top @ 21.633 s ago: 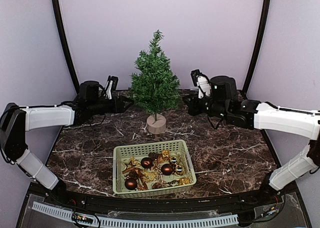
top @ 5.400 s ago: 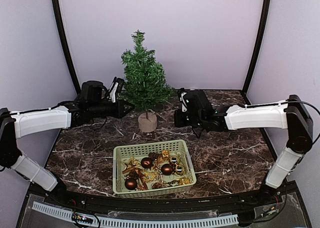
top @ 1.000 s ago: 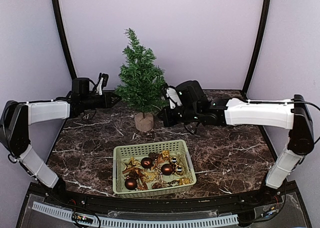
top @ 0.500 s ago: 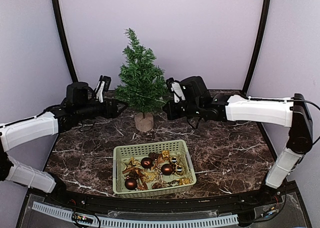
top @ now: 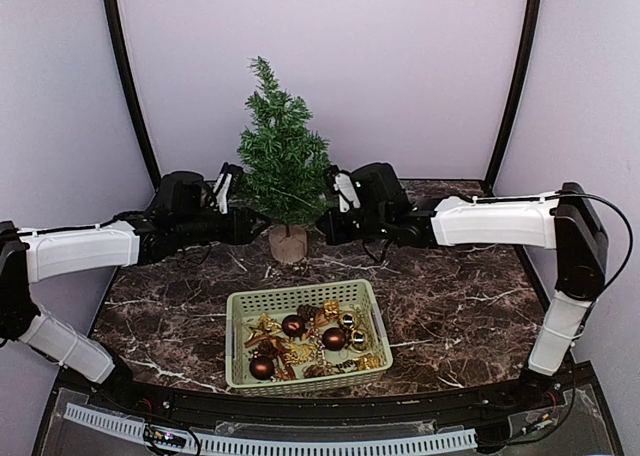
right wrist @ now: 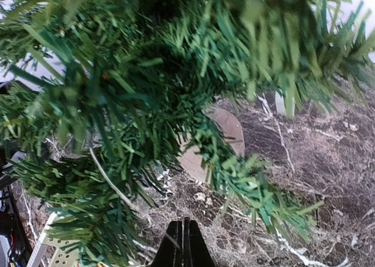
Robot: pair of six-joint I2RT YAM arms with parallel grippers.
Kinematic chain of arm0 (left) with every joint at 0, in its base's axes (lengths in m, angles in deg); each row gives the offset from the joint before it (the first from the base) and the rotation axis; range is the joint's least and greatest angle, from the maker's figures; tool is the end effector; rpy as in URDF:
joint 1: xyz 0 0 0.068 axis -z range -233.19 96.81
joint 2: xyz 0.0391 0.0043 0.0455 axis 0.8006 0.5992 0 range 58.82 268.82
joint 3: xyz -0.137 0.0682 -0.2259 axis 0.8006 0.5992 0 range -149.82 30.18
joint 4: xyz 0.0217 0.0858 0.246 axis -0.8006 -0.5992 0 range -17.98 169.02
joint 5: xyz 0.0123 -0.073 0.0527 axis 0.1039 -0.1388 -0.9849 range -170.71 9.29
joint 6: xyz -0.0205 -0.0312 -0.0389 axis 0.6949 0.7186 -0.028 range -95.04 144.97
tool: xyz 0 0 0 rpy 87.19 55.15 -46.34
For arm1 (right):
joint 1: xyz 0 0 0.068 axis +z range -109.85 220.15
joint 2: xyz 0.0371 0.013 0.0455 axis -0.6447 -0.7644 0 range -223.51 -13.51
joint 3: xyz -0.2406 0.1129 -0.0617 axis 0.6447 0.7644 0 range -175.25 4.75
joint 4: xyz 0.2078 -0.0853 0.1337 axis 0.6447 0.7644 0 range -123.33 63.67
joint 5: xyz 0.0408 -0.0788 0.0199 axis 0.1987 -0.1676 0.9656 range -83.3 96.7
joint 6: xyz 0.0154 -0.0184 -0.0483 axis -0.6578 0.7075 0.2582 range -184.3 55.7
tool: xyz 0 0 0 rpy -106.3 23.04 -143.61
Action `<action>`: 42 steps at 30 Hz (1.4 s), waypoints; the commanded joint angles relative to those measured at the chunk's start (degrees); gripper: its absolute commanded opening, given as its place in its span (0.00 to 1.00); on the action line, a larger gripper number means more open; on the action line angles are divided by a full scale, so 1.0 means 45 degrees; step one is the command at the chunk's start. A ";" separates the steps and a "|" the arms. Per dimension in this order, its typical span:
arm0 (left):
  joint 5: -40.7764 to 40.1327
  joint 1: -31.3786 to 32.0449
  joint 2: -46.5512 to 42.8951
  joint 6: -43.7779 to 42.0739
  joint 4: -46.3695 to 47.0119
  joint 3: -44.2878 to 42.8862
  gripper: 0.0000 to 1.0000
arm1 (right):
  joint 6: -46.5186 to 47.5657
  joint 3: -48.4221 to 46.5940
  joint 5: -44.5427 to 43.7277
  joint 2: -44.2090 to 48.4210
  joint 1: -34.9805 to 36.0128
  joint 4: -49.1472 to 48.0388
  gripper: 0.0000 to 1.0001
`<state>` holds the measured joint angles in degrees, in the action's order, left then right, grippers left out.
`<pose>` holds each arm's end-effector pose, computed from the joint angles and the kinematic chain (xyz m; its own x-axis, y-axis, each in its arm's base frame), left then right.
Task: Decorate the small christmas tree
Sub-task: Wrap the side of the string light in the gap of the branches.
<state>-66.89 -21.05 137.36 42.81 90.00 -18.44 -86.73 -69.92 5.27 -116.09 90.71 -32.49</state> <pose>0.2600 -0.1734 0.2668 -0.4785 -0.0508 -0.8766 0.5896 0.7212 -0.3637 0.2664 0.3223 0.2568 -0.5716 -0.0946 -0.8150 -0.5843 0.7443 0.3234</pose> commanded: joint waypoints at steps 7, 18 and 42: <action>-0.0078 0.0055 -0.0095 0.0147 0.1101 -0.0250 0.01 | -0.0075 0.1287 0.0130 0.1139 -0.0026 -0.1382 0.00; -0.0302 0.0065 -0.0328 0.0125 0.0919 -0.0143 0.00 | 0.0265 0.2074 -0.0116 0.2401 -0.0028 -0.1783 0.00; 0.0459 0.0045 -0.0468 0.0380 0.0696 -0.0393 0.00 | -0.0040 0.5365 0.1272 0.0950 0.0492 -0.8178 0.72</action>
<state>-66.39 -21.02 137.71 43.95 92.21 -18.55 -84.72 -44.13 11.13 -107.81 92.63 -58.35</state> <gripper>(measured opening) 0.016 0.728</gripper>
